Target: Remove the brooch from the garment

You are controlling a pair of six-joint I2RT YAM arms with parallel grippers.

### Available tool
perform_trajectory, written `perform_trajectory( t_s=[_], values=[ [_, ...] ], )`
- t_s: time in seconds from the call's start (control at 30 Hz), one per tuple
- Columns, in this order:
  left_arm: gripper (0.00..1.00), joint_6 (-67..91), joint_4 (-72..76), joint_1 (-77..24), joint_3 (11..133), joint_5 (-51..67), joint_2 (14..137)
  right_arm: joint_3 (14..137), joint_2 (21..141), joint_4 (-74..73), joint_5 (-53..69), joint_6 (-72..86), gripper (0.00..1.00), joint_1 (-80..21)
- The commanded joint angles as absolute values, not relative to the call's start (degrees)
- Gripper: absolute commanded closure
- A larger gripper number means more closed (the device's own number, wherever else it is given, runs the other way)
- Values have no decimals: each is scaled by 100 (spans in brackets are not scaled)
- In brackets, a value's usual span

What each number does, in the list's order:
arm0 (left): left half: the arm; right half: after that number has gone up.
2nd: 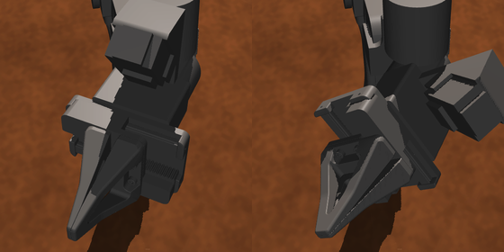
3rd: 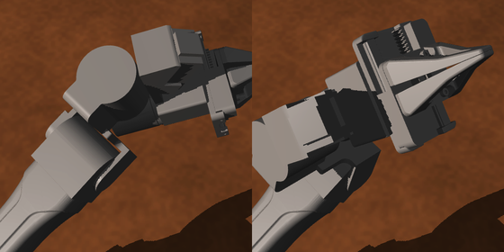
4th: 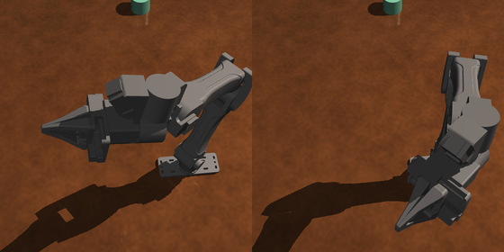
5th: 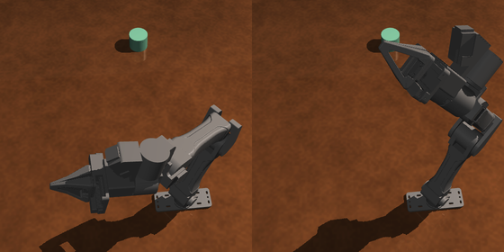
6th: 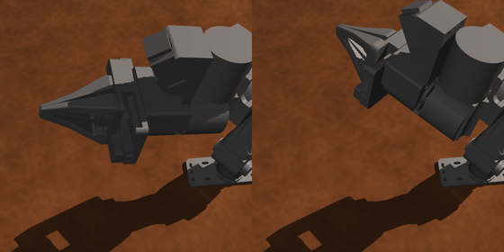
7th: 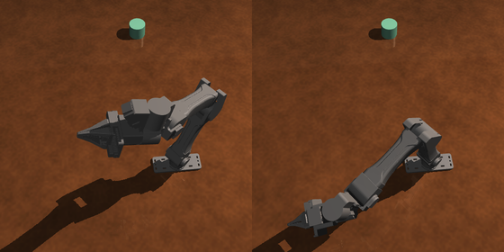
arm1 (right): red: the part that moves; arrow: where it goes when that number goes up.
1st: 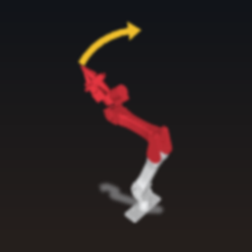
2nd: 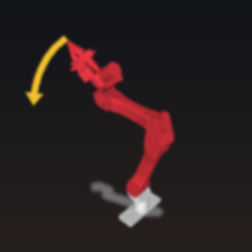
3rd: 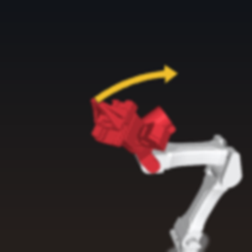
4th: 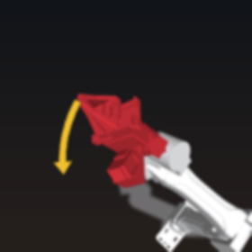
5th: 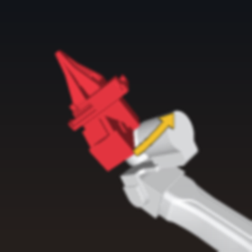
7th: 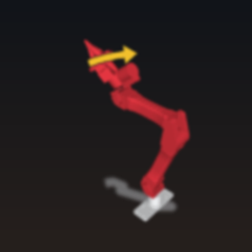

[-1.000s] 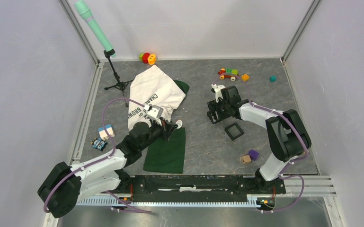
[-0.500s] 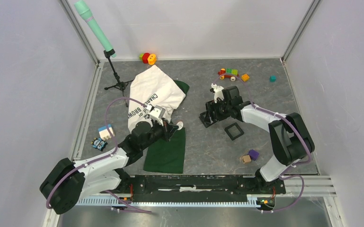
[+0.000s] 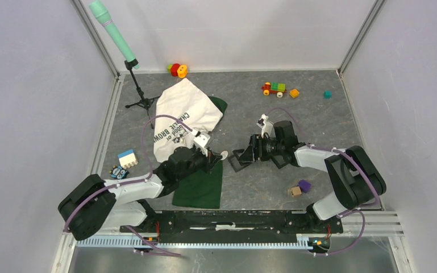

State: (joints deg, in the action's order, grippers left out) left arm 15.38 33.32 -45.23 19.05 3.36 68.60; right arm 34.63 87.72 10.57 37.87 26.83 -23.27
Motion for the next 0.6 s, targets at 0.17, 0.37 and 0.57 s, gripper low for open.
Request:
perform_trajectory(
  t_s=[0.17,0.37,0.57],
  values=[
    [98,-304,4329,-5229,1807,48,7223,2945,8559,2327,4465,3607,39,-2390],
    [98,-554,4153,-5417,2041,-537,7631,2825,8518,2622,4582,3890,40,-2391],
    [98,-807,4248,-5670,2217,-984,8009,2664,8531,2945,4694,4094,40,-2416]
  ],
)
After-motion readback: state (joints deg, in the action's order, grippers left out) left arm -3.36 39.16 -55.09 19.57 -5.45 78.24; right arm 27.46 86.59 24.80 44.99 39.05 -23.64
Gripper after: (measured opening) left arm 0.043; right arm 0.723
